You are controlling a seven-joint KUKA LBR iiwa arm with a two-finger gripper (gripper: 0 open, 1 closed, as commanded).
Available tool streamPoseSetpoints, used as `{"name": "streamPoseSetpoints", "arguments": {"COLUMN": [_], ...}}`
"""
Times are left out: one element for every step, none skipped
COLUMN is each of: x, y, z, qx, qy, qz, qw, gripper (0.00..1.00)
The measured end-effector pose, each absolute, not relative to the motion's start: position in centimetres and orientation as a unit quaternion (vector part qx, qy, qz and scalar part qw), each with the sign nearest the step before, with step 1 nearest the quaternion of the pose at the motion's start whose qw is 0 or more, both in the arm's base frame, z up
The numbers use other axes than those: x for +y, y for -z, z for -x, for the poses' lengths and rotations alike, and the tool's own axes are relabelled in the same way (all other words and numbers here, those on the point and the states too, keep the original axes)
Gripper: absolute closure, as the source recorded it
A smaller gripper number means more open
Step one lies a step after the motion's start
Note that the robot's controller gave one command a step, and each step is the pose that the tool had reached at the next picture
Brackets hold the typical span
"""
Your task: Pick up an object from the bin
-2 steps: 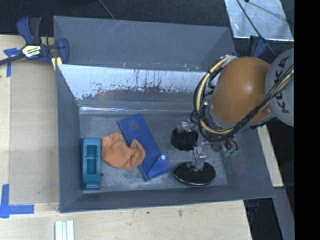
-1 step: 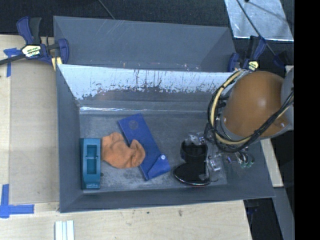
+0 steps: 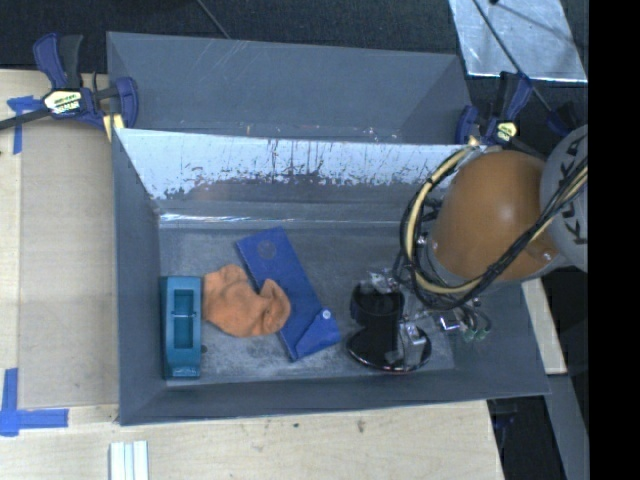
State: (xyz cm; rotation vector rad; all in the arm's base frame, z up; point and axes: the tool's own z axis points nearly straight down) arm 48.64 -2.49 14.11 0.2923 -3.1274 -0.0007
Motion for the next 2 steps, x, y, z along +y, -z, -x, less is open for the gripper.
{"name": "streamPoseSetpoints", "arguments": {"x": [-2.0,-3.3], "y": [-7.0,-7.3], "z": [-48.7,-49.0], "qx": [-0.989,-0.997], "qy": [0.0,0.0], "qz": [-0.145,-0.079], "qw": [-0.007,-0.01], "gripper": [0.0,1.0]}}
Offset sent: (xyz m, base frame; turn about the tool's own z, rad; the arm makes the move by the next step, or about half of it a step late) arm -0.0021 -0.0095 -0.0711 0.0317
